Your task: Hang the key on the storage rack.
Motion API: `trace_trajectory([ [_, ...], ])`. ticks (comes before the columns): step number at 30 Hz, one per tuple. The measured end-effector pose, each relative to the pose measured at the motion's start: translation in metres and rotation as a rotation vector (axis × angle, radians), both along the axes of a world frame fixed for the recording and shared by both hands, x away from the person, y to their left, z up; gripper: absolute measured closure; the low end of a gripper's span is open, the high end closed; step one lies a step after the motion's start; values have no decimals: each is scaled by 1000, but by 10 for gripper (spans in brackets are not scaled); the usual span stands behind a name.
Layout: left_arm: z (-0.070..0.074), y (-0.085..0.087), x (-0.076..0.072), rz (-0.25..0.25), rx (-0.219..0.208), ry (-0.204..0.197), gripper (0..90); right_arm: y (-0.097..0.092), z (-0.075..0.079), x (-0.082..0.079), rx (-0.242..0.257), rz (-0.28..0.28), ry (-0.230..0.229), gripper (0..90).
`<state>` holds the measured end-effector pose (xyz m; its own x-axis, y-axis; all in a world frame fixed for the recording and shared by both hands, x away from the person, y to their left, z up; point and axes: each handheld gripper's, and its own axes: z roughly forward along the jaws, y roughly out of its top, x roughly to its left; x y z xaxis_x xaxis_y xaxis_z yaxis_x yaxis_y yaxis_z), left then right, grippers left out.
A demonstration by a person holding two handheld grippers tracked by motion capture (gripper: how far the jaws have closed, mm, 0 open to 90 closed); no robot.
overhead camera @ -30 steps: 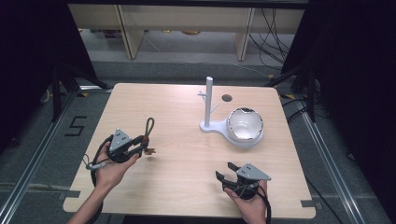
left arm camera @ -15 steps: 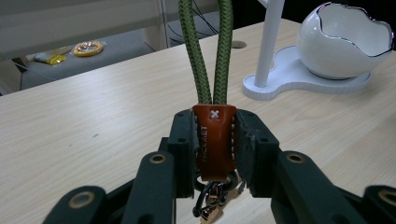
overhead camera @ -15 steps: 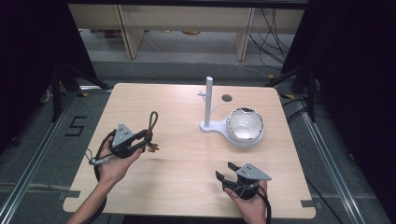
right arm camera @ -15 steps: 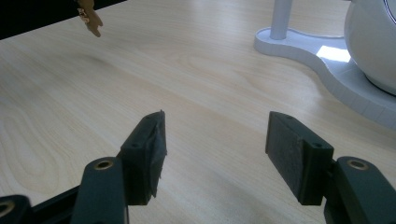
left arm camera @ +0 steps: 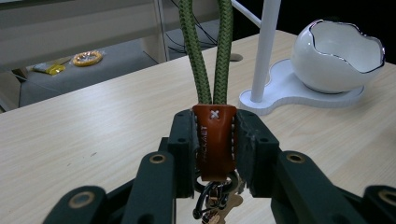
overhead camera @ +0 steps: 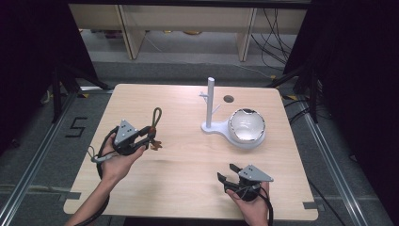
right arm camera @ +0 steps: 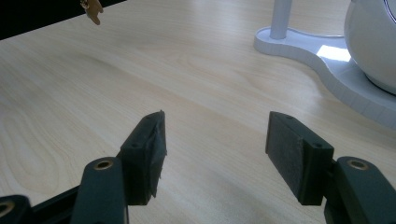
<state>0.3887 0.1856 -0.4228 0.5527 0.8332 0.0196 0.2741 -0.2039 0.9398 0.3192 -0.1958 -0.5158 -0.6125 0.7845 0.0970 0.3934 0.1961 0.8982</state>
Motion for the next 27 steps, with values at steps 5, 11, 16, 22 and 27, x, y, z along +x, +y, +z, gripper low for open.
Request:
trace_trajectory([
  [5, 4, -3, 1, -3, -2, -7, 684, 0, 0, 0, -1, 1, 0, 390],
  [11, 8, -5, 3, -9, -2, -18, 684, 1, 0, 0, 13, 1, 5, 390],
  [16, 9, -7, 3, -15, -6, -23, 684, 1, 0, 0, 11, 1, 6, 391],
  [22, 12, -11, 5, -19, -9, -32, 683, 0, 0, 0, 10, -1, 6, 390],
  [27, 15, -15, 6, -27, -11, -36, 684, 1, 0, 0, 15, 1, 10, 390],
])
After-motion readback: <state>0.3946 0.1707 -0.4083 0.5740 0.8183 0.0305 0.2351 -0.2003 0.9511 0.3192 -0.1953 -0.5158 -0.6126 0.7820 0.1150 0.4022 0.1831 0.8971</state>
